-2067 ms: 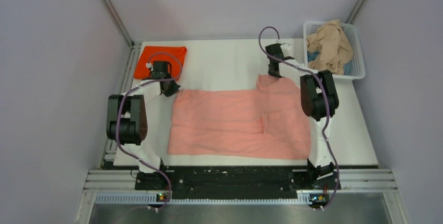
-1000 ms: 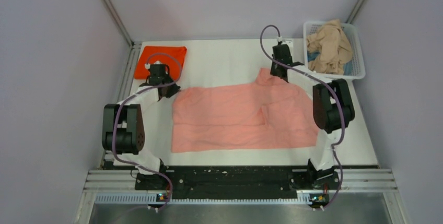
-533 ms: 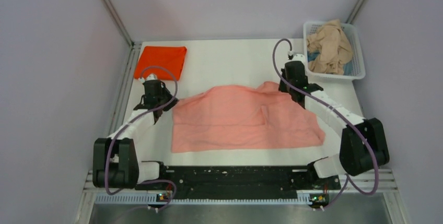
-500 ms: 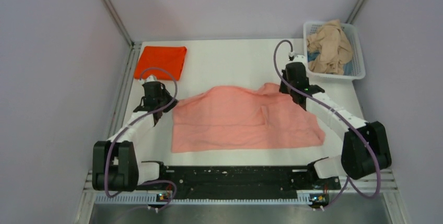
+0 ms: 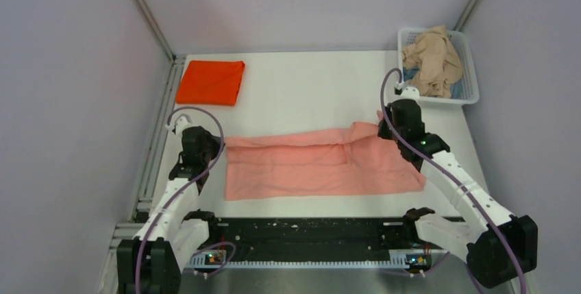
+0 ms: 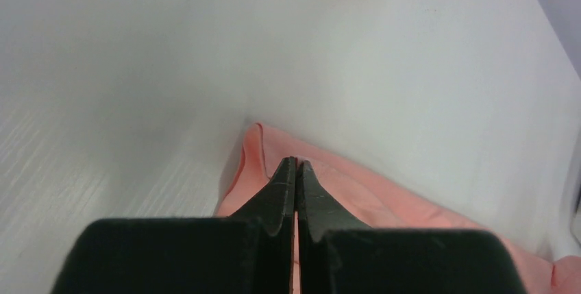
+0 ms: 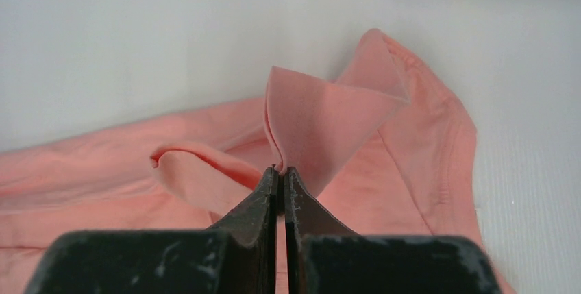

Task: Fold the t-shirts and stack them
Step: Fold the other side of the tshirt into a rectangle, then rotate the tshirt 90 degrees

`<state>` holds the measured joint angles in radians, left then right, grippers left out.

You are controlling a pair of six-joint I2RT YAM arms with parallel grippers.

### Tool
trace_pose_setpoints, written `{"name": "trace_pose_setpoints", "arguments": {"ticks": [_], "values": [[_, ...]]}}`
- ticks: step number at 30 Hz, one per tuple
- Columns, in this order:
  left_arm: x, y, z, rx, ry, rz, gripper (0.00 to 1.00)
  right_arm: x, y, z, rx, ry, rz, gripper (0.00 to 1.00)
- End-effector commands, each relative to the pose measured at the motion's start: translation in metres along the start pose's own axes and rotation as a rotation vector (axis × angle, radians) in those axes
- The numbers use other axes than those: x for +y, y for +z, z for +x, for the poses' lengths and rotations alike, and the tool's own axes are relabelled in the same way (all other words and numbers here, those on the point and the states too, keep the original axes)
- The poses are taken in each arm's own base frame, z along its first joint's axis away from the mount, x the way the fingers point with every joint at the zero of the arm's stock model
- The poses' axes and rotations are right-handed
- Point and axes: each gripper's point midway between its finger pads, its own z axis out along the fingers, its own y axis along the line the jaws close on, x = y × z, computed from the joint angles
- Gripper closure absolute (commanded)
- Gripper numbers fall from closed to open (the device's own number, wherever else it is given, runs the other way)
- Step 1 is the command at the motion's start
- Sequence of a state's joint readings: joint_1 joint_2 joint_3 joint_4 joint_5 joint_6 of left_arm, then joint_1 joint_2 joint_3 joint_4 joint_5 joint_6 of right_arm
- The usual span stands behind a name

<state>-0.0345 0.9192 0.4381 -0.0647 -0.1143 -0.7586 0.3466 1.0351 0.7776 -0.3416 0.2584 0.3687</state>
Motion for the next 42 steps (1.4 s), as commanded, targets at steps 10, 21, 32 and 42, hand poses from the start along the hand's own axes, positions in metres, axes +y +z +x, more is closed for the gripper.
{"name": "trace_pose_setpoints", "arguments": {"ticks": [10,21,32,42], "values": [[0.017,-0.001,0.019,-0.017,-0.071,0.005,1.0,-0.019,-0.033,0.06,0.113,0.128,0.022,1.0],[0.031,-0.023,-0.003,-0.096,-0.149,-0.118,0.24,-0.017,-0.068,0.101,0.139,0.323,-0.075,0.32],[-0.078,-0.028,0.015,0.17,-0.032,0.313,0.01,0.018,-0.039,0.087,0.099,0.393,-0.215,0.01],[-0.073,0.012,0.118,0.478,0.124,0.162,0.01,0.001,0.043,0.131,0.263,0.428,0.037,0.01]]}}
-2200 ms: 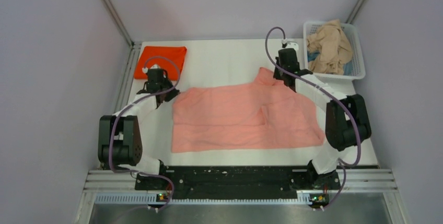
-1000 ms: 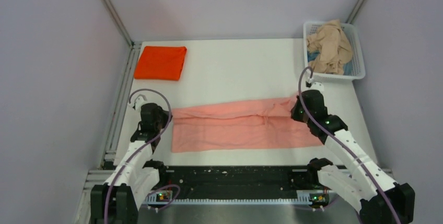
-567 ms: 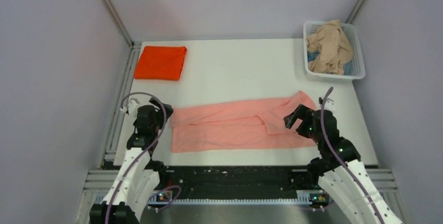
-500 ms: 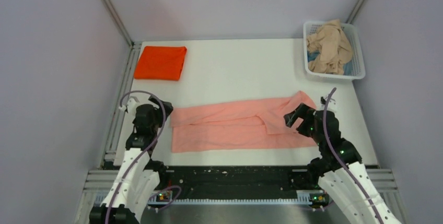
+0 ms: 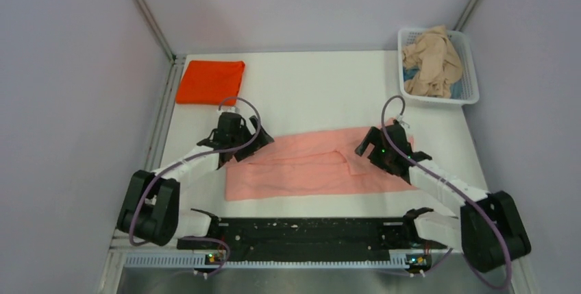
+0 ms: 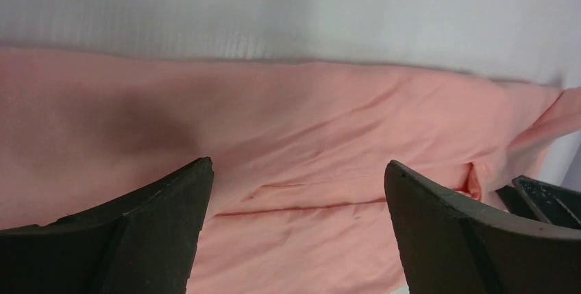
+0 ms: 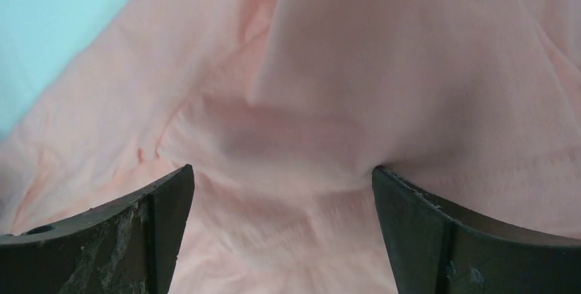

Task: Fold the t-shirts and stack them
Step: Rotate the tshirt 90 degrees

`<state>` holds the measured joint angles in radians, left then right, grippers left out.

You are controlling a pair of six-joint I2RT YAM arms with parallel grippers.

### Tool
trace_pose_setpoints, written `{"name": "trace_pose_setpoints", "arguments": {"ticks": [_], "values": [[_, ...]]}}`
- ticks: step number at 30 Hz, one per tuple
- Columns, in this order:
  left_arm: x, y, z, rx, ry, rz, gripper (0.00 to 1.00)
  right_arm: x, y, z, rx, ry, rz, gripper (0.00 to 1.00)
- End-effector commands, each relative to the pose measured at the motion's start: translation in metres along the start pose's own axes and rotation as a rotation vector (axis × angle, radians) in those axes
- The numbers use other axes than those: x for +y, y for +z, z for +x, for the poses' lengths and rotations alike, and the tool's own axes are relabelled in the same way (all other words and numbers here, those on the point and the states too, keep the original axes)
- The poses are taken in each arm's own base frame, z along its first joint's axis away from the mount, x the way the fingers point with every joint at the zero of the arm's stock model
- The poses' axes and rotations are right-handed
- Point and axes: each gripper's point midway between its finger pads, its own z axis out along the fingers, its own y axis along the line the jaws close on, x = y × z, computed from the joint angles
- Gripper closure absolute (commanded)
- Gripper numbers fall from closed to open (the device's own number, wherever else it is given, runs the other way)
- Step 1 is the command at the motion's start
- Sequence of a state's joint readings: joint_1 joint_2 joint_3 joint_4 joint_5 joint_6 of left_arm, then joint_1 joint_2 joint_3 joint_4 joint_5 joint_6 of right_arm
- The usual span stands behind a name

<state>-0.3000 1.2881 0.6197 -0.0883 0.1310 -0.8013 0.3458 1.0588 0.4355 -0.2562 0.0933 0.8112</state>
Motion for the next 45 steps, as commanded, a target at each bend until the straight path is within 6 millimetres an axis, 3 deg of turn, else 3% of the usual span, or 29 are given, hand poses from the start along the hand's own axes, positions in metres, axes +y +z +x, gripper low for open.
{"name": "trace_pose_setpoints", "arguments": {"ticks": [1,5,9,14,15,16,19,25,31,36,41,45], "values": [[0.01,0.011,0.012,0.018,-0.007,-0.019,0.01,0.014,0.035,-0.022,-0.056,0.047,0.011,0.01],[0.017,0.01,0.047,0.088,-0.04,0.015,0.01,0.047,0.073,-0.058,-0.1,0.045,-0.032,0.01],[0.015,0.003,0.081,0.101,-0.092,0.015,0.01,0.093,0.127,-0.099,-0.128,-0.03,-0.083,0.01],[-0.011,-0.003,0.101,0.007,-0.152,0.075,0.01,0.17,0.192,-0.126,-0.051,-0.149,-0.262,0.01],[-0.017,-0.004,0.102,-0.008,-0.15,0.085,0.01,0.185,0.196,-0.135,-0.056,-0.171,-0.297,0.01],[-0.024,-0.004,0.104,-0.02,-0.146,0.1,0.01,0.193,0.213,-0.136,-0.035,-0.202,-0.314,0.01],[-0.045,-0.003,0.113,-0.041,-0.137,0.156,0.01,0.221,0.238,-0.141,0.029,-0.279,-0.365,0.01],[-0.086,0.01,0.15,0.013,-0.105,0.26,0.01,0.26,0.268,-0.143,0.038,-0.336,-0.498,0.02],[-0.099,0.026,0.184,0.1,-0.076,0.245,0.01,0.29,0.273,-0.147,-0.015,-0.39,-0.509,0.01],[-0.11,0.006,0.181,0.017,-0.019,0.266,0.01,0.271,0.257,-0.18,-0.123,-0.337,-0.315,0.01],[-0.131,-0.019,0.174,-0.056,0.111,0.326,0.01,0.268,0.21,-0.22,-0.224,-0.445,-0.215,0.01],[-0.135,-0.039,0.155,-0.132,0.173,0.298,0.01,0.252,0.152,-0.276,-0.345,-0.525,-0.041,0.01]]}}
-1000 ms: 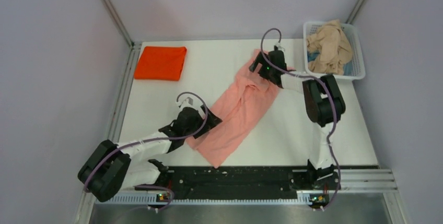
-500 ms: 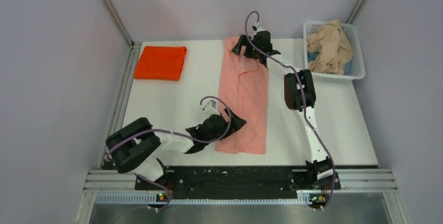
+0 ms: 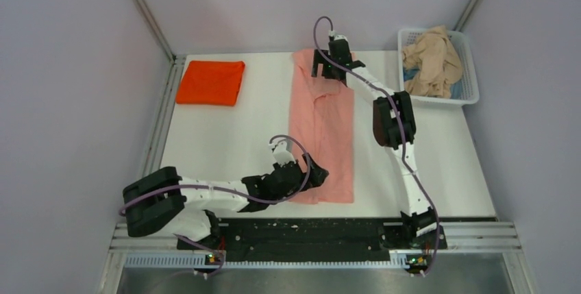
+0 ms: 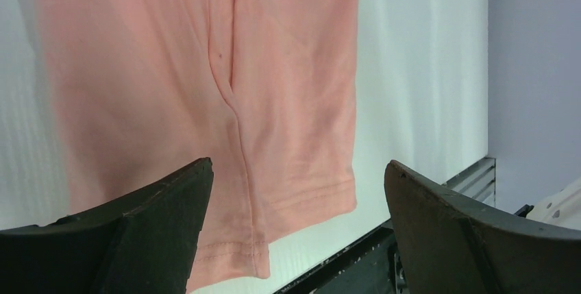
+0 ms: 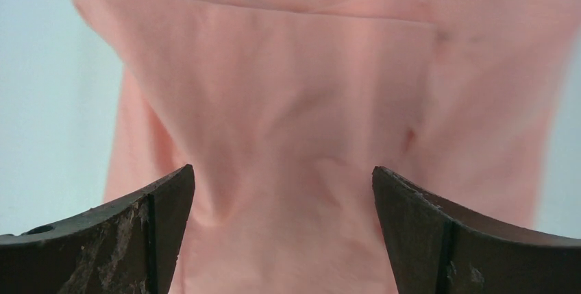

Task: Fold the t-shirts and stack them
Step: Rotate the tshirt 90 degrees, then grab the bottom of the folded rectangular tshirt with both arms

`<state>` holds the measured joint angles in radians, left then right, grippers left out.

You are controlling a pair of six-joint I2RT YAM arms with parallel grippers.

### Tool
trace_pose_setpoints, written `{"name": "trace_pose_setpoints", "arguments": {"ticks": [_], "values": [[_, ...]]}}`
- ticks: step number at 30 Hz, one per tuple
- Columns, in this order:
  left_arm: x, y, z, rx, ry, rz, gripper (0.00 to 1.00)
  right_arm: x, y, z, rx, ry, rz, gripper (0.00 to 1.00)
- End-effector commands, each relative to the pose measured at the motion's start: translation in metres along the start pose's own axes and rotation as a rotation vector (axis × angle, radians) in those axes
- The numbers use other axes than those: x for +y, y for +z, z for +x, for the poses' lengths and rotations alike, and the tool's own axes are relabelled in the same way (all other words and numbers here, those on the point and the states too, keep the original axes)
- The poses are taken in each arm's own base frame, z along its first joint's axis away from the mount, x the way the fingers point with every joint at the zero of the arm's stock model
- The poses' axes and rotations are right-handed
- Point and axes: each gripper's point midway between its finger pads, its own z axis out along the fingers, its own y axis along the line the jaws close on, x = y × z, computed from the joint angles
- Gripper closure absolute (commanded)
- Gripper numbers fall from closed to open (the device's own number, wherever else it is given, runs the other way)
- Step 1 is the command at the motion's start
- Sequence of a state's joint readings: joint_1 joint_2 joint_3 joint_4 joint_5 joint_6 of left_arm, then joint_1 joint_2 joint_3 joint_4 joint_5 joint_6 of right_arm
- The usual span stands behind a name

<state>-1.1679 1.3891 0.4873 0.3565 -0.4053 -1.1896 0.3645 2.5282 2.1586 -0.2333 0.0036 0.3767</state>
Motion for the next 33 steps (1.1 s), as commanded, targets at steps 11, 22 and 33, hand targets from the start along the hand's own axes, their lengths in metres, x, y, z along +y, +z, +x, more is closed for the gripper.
{"name": "trace_pose_setpoints", "arguments": {"ticks": [11,22,33], "values": [[0.04,-0.067,-0.062,-0.15,0.254,-0.247,0.01,-0.023,-0.24,-0.048,-0.14,-0.142,0.124,0.01],[0.076,-0.064,0.009,0.176,0.304,-0.189,0.18,0.008,-0.338,0.175,0.092,-0.023,-0.101,0.02],[0.1,-0.055,0.033,0.264,0.285,-0.251,0.65,0.009,-0.392,0.307,0.484,0.04,-0.174,0.15]]}}
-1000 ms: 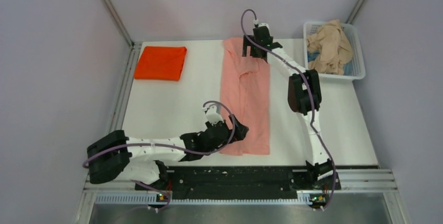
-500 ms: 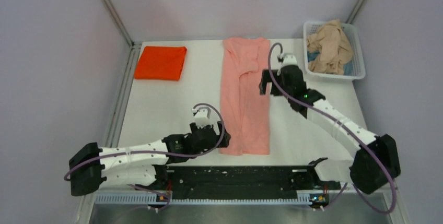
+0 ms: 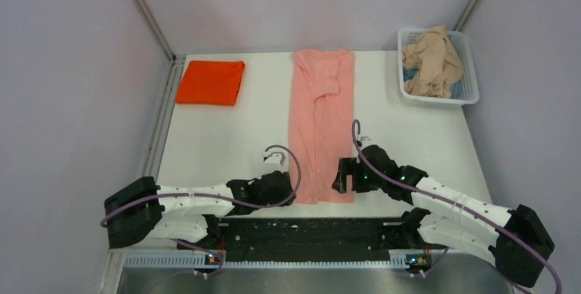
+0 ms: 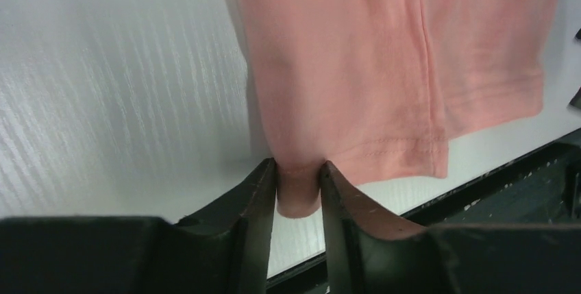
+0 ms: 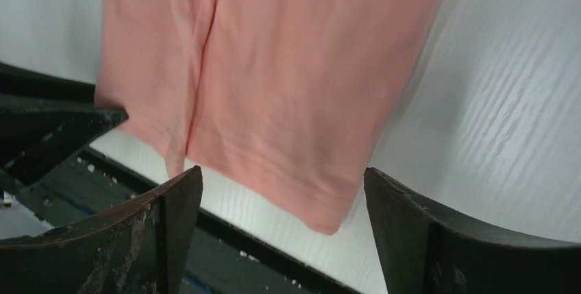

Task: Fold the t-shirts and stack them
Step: Grab the bottom of the folded rectangular tshirt with both arms, then fold the folded rectangular tshirt in 1/3 of the way

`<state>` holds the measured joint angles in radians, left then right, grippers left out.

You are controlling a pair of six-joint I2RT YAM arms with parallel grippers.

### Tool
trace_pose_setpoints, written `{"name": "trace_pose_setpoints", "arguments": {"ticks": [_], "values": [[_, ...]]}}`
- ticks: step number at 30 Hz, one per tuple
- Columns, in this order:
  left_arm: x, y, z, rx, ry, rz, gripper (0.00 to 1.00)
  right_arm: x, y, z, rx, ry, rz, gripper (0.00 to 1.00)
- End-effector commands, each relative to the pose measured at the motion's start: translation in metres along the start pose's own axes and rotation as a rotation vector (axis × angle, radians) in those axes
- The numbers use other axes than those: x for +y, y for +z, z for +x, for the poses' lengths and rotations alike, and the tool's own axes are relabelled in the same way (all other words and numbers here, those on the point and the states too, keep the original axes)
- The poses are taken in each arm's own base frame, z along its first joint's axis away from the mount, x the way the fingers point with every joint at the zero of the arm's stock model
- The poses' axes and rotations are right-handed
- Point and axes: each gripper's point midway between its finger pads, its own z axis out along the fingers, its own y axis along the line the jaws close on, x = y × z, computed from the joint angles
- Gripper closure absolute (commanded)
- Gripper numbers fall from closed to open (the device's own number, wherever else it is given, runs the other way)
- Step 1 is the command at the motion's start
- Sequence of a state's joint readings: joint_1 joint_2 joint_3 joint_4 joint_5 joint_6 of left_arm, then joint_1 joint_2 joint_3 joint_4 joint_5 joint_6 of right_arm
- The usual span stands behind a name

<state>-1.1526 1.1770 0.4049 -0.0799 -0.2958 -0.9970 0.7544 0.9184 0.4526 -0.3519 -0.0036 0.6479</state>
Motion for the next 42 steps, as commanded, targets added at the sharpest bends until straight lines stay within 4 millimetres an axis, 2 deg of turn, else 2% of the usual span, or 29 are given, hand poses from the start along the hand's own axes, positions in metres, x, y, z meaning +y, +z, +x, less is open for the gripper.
{"name": "trace_pose_setpoints", "arguments": {"ticks": [1,4,6,7,15,16,22,24,27,29,32,34,42], "values": [[0.01,0.004,0.013,0.049,-0.007,-0.03,0.7,0.006,-0.009,0.049,0.177,0.034,-0.012,0.16],[0.011,0.005,0.012,0.041,-0.022,-0.036,0.89,0.001,-0.012,0.067,0.236,0.04,0.018,0.21],[0.015,0.004,0.012,0.037,-0.033,-0.054,0.99,-0.006,-0.013,0.074,0.253,0.04,0.05,0.24],[0.016,0.004,0.012,0.035,-0.037,-0.058,1.0,-0.01,-0.012,0.076,0.253,0.038,0.066,0.26],[0.014,0.002,0.012,0.029,-0.05,-0.039,1.0,-0.023,0.009,0.07,0.188,0.044,0.129,0.41],[0.015,0.002,0.013,0.032,-0.053,-0.04,1.0,-0.024,0.012,0.069,0.184,0.047,0.138,0.47],[0.019,-0.002,0.019,0.068,-0.06,-0.056,1.0,-0.023,0.005,0.073,0.193,0.054,0.125,1.0],[0.019,-0.004,0.024,0.087,-0.061,-0.04,1.0,-0.017,-0.002,0.078,0.206,0.043,0.079,1.0],[0.008,-0.009,0.033,0.131,-0.036,0.046,1.0,-0.004,-0.014,0.087,0.22,0.029,-0.008,1.0],[0.001,-0.011,0.031,0.125,-0.022,0.086,1.0,0.0,-0.019,0.088,0.207,0.041,-0.042,1.0],[-0.015,-0.013,0.018,0.091,0.01,0.131,1.0,0.005,-0.021,0.074,0.138,0.046,-0.061,1.0],[-0.025,-0.015,0.004,0.05,0.04,0.146,1.0,0.006,-0.021,0.056,0.064,0.041,-0.045,1.0],[-0.048,-0.021,-0.073,-0.172,0.028,0.116,1.0,0.023,-0.025,-0.017,-0.166,-0.025,0.017,1.0]]}}
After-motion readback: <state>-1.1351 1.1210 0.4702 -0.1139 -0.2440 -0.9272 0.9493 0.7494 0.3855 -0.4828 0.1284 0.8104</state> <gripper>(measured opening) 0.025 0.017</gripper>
